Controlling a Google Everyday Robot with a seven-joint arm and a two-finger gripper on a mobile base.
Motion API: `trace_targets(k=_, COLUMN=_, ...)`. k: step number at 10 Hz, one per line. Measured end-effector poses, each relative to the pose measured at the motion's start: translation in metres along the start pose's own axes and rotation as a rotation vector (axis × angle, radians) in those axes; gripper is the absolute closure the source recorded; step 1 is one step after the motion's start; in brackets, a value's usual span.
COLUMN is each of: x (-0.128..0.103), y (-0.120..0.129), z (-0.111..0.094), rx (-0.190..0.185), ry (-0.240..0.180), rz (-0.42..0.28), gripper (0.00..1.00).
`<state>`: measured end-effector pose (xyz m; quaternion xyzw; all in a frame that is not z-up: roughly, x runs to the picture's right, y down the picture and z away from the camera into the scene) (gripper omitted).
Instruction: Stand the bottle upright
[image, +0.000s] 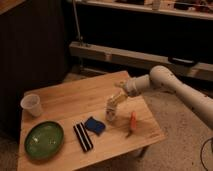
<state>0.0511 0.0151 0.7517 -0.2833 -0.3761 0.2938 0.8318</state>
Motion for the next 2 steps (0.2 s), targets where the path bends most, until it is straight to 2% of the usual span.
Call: trace_targets(k=2, x=0.0074, y=-0.0035, z=-0.0135, rx=-0.004, ry=0.014, rz=0.007, gripper=0.21)
